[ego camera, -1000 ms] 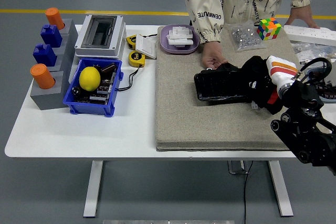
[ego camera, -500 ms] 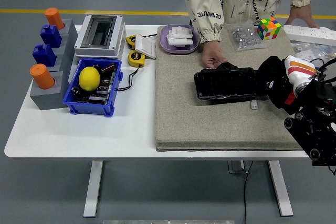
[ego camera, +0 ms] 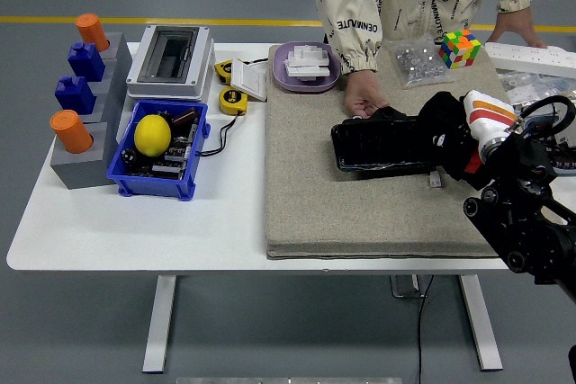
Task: Pick the rag up,wipe the panel,place it on the desk
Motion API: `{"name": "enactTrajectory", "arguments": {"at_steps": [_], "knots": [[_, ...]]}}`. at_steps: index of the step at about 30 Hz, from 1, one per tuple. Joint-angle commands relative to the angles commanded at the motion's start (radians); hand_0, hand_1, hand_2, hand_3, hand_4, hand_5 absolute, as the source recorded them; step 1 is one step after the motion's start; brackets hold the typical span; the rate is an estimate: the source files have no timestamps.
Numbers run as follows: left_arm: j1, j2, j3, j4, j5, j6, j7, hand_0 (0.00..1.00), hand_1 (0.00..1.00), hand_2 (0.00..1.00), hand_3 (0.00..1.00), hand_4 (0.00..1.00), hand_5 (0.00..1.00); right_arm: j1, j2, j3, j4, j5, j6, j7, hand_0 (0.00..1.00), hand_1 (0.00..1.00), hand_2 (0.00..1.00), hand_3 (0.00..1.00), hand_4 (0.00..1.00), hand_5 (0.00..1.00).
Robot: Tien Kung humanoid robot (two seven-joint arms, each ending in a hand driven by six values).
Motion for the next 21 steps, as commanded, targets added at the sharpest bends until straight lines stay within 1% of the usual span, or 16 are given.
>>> {"name": "enactTrajectory", "arguments": {"at_steps": [5, 13, 21], "knots": [[-0.001, 0.001, 0.001, 0.000, -0.001, 0.000, 0.000, 0.604, 0.637, 0.635, 0.561, 0.633, 0.441, 0.008, 0.026, 0.000, -0.001, 0.003, 0.000, 0.000, 0.245, 0.289, 0.345, 0.406, 0.946, 0.088], [-0.002, 0.002, 0.003, 0.000, -0.002, 0.000, 0.000, 0.605, 0.636, 0.636, 0.561, 0.633, 0.441, 0.014, 0.070, -0.031, 0.001, 0.010, 0.000, 0.000, 0.245, 0.289, 0.345, 0.406, 0.944, 0.087], [-0.004, 0.003, 0.005, 0.001, -0.002, 0.000, 0.000, 0.603, 0.636, 0.635, 0.560, 0.633, 0.441, 0.030, 0.103, -0.107, 0.005, 0.023, 0.002, 0.000, 0.245, 0.289, 0.345, 0.406, 0.944, 0.087]]}}
